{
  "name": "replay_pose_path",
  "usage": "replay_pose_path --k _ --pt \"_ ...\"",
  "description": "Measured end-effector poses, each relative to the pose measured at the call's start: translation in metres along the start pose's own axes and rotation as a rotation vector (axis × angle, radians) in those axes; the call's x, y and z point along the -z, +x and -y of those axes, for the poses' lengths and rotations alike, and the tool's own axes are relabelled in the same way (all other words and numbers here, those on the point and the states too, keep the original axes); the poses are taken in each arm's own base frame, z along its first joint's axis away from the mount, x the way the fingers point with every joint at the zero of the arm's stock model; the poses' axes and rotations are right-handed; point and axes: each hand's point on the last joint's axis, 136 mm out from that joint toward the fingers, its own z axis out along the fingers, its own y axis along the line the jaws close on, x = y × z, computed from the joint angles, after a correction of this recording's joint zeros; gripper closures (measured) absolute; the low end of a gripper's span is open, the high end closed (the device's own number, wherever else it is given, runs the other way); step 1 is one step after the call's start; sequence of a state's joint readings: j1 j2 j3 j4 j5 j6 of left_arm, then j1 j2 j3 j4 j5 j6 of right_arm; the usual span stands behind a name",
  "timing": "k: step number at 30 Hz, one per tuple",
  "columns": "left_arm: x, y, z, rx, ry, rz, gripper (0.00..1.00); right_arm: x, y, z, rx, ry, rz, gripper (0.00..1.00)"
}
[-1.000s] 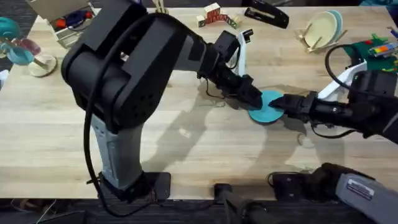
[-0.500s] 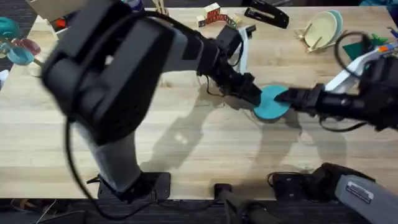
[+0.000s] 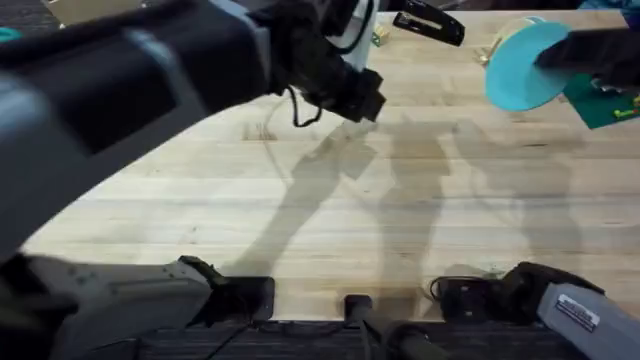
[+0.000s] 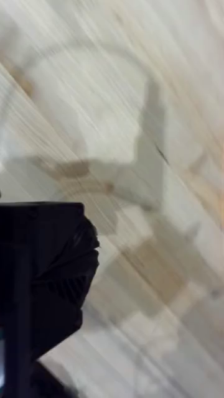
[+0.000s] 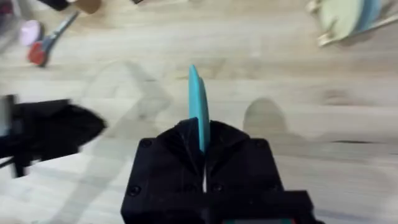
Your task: Pick up the plates from the table one by one and place each into a slot on the dish rack.
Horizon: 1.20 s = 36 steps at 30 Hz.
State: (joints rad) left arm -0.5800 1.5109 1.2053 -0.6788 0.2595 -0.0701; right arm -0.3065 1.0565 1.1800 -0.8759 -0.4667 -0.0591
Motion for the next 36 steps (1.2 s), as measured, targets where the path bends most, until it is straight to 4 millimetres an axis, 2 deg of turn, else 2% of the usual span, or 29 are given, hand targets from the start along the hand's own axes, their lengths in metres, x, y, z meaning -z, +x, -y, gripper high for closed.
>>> replay_pose_path --k 5,9,10,15,16,18,28,36 --pt "0.037 0.006 -0.008 -0.055 -0.101 0.022 0.963 0.028 -0.016 0.006 0.104 0.115 0.0 0.97" --pt "0.061 0.008 -0.01 -0.092 -0.147 0.048 0.95 0.037 -0.023 0.016 0.168 0.189 -0.045 0.971" --pt "0.065 0.008 -0.011 -0.103 -0.156 0.056 0.862 0.037 -0.025 0.019 0.18 0.201 -0.055 0.971" --pt "0.084 0.004 -0.012 -0.12 -0.192 0.103 0.155 0.032 -0.041 0.03 0.245 0.238 -0.082 0.971" --pt "0.087 0.004 -0.013 -0.12 -0.2 0.112 0.043 0.031 -0.044 0.032 0.256 0.245 -0.085 0.971" --pt "0.091 0.003 -0.014 -0.125 -0.214 0.124 0.009 0.03 -0.051 0.036 0.28 0.255 -0.091 0.971" --pt "0.098 0.001 -0.018 -0.126 -0.25 0.143 0.007 0.026 -0.091 0.056 0.391 0.336 -0.097 0.971" --pt "0.098 0.001 -0.019 -0.126 -0.251 0.143 0.007 0.007 -0.131 0.072 0.494 0.379 -0.038 0.971"
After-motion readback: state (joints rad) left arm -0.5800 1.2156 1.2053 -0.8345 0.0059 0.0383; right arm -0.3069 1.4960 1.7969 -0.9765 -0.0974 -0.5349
